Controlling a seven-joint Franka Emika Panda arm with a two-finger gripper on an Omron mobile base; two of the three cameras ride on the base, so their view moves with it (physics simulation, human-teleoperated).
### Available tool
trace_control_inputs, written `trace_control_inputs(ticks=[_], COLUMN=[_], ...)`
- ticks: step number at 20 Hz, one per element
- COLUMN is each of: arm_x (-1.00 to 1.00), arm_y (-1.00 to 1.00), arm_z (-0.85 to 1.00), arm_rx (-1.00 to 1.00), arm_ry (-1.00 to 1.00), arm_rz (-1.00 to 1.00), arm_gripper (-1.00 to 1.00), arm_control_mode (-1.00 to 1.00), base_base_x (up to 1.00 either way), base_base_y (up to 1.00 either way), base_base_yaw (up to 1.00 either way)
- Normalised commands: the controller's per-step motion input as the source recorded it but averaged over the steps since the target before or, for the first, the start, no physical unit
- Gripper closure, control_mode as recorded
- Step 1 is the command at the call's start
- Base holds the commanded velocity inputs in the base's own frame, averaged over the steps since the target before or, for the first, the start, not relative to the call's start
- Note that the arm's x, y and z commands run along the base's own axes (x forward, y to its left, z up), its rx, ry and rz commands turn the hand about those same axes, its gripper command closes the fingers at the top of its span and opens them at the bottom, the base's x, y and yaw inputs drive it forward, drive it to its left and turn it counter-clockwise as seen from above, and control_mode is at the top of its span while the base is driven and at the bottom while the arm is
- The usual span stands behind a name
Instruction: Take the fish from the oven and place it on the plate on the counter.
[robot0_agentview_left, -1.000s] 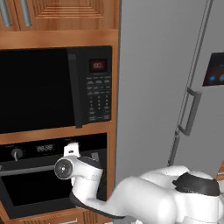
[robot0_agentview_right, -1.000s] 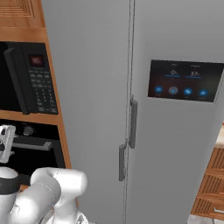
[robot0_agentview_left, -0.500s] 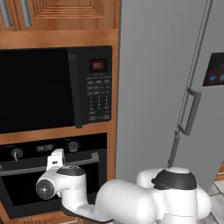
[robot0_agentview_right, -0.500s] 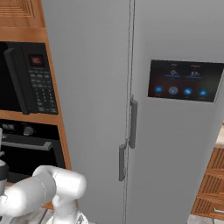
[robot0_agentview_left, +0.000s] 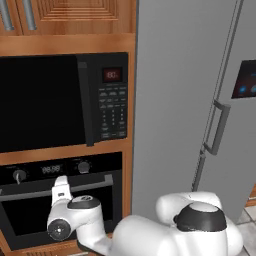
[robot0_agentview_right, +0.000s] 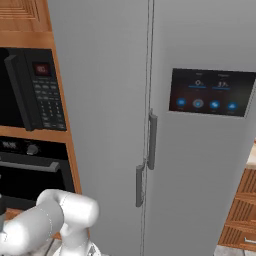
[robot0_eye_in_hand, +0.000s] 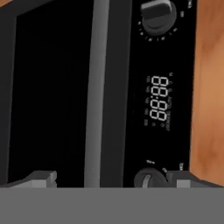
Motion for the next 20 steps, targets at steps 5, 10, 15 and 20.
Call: trace_control_inputs(ticks=[5,10,15,20], arm_x=[0.08,0.20,0.18,0.08], arm_y=[0.00,0.00,0.00,0.00], arm_z=[-0.23,-0.25,0.00,-0.01], arm_rx=[0.03,0.00,0.00,0.00], arm_ry=[0.06,0.03,0.00,0.00], arm_rz=[0.09,0.06,0.03,0.01], arm_gripper=[-1.00,-1.00,-1.00,-1.00], arm_control_mode=[-1.00,-1.00,-1.00,-1.00], base_base_x=[0.00,0.00,0.00,0.00], base_base_y=[0.00,0.00,0.00,0.00], base_base_yaw=[0.00,0.00,0.00,0.00])
